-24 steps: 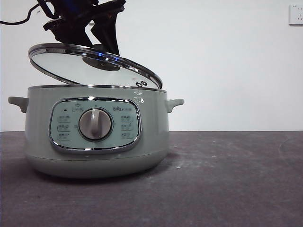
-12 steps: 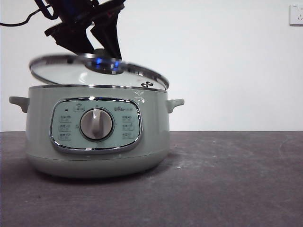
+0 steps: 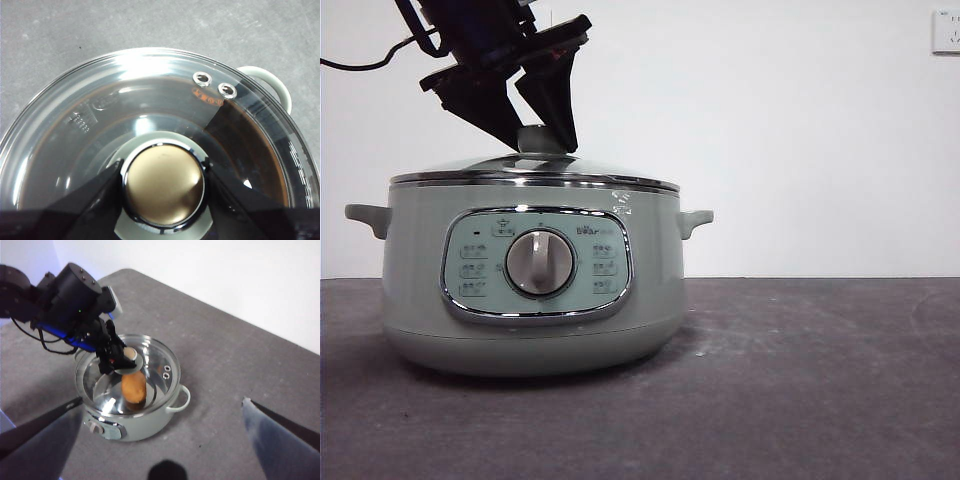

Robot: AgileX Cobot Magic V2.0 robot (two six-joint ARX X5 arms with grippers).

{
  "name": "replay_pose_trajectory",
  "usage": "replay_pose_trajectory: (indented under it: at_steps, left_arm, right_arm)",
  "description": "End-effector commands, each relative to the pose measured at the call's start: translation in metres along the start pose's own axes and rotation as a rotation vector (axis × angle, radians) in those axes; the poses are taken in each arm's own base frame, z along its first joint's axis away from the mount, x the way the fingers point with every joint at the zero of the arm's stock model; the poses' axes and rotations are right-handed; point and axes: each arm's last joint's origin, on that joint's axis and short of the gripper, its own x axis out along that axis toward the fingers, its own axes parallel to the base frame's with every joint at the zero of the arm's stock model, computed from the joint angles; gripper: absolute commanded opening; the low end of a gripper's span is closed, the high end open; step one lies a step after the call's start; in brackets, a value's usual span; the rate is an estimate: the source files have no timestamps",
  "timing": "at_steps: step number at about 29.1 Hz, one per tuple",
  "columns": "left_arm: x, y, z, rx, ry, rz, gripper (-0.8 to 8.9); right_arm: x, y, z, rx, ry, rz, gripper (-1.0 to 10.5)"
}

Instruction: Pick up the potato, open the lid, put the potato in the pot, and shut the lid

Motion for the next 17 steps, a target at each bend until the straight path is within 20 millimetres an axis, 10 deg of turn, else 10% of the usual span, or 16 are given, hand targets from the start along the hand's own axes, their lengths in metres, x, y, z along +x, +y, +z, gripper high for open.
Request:
replay_pose_trajectory:
  at_steps: [1, 4, 9, 17]
  left_arm:
    - [0.027, -0.001, -0.019, -0.004, 0.137, 0.007, 0.0]
    - [0.026, 0.002, -0.02, -0.006, 0.147, 0.033, 0.25]
    - [0.025, 0.01, -0.019, -0.018, 0.144, 0.099, 3.8]
    - [-0.014, 0.014, -0.005, -0.031, 0.022, 0.134, 3.78]
  right_arm:
    - [-0.002, 0.0, -0.001, 0.018, 0.005, -0.002, 5.6]
    - [-0.002, 0.0, -0.002, 0.017, 0.021, -0.001, 5.6]
    - [-0.001, 0.0, -0.004, 0.023, 0.044, 0.0, 5.6]
    - [-0.001, 0.0, -0.005, 0.031, 0.052, -0.001, 5.5]
